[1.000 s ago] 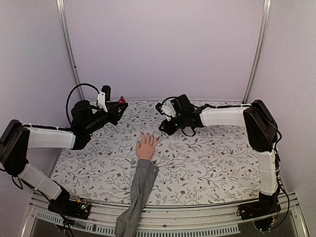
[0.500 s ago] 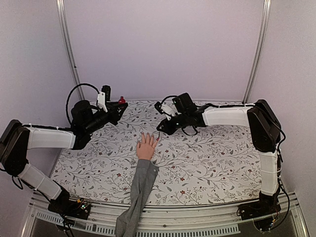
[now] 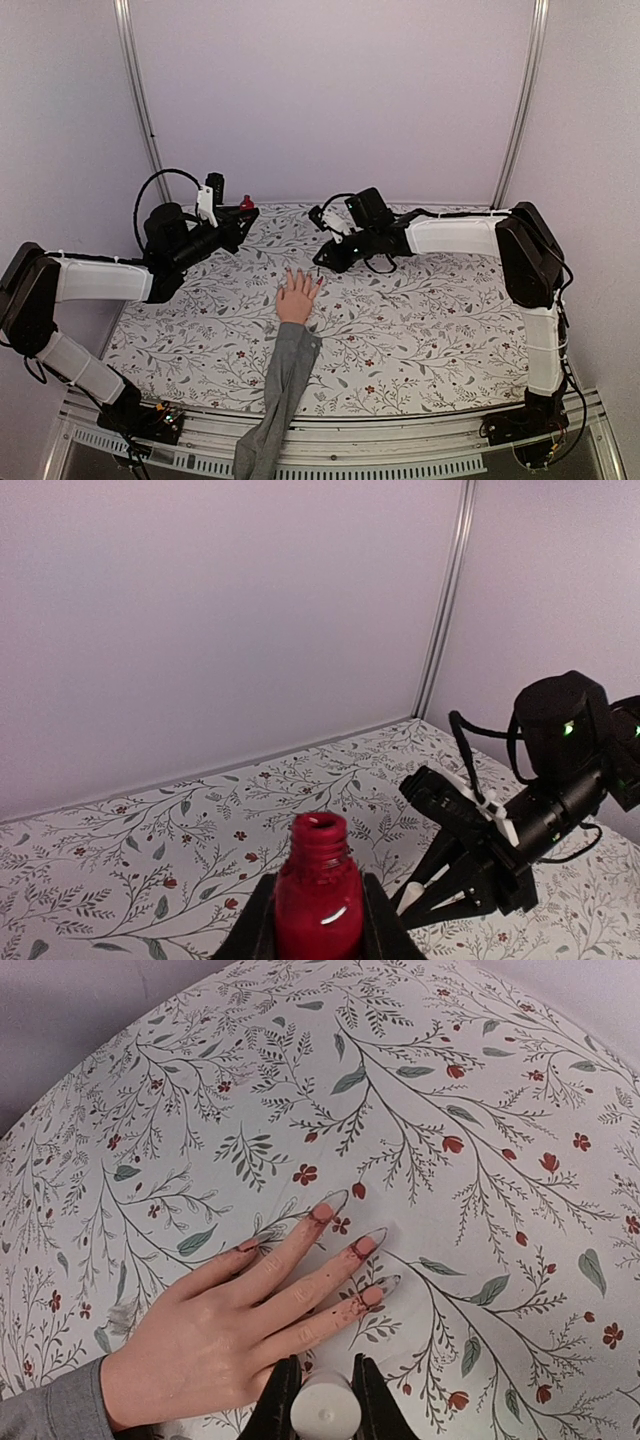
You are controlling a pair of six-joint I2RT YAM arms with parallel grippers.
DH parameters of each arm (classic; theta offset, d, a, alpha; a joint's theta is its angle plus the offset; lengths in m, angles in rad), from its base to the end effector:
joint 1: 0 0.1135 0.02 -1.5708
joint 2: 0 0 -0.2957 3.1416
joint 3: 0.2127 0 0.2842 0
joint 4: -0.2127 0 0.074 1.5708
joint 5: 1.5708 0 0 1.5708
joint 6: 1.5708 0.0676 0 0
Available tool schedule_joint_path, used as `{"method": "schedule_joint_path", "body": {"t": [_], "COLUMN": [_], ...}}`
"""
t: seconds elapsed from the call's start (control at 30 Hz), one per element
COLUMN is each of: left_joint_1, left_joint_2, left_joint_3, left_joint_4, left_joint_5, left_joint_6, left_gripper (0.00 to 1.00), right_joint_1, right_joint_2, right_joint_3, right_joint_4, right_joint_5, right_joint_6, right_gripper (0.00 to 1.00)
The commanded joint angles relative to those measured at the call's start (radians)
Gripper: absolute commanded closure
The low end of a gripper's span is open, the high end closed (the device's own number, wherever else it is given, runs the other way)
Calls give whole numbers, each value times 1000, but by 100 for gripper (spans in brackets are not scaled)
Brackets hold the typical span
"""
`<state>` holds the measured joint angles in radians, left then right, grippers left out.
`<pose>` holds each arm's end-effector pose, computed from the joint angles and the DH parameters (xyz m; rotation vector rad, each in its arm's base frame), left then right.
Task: Paint the nails
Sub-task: Paint the nail polish on the nail.
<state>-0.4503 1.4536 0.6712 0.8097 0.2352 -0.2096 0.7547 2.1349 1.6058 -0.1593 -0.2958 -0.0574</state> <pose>0.3212 -0.1728 0.2577 0.3790 1.5410 -0.7006 0.3910 0.3948 0.1869 -1.0640 2.0625 0.6977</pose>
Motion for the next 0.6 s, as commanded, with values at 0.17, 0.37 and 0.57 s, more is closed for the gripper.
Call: {"method": "schedule_joint_path", "body": {"t": [0.17, 0.37, 0.57], "left_joint_1": [13, 12, 12], "left_joint_2": [-15, -9, -10], "left_joint_3": [-10, -6, -5], "left_joint_4": [34, 35, 36], "left_joint_5": [0, 1, 1], "left_joint_6": [12, 12, 12], "left_gripper": [100, 100, 100], "right_joint_1": [7, 8, 8], "right_joint_2": [45, 42, 31], "right_joint_3": [31, 17, 5], "right_joint_4": [-20, -23, -16], "right_joint_5": [1, 32, 60], "right_joint_6": [-10, -26, -43], "right_gripper": [100, 100, 100]}}
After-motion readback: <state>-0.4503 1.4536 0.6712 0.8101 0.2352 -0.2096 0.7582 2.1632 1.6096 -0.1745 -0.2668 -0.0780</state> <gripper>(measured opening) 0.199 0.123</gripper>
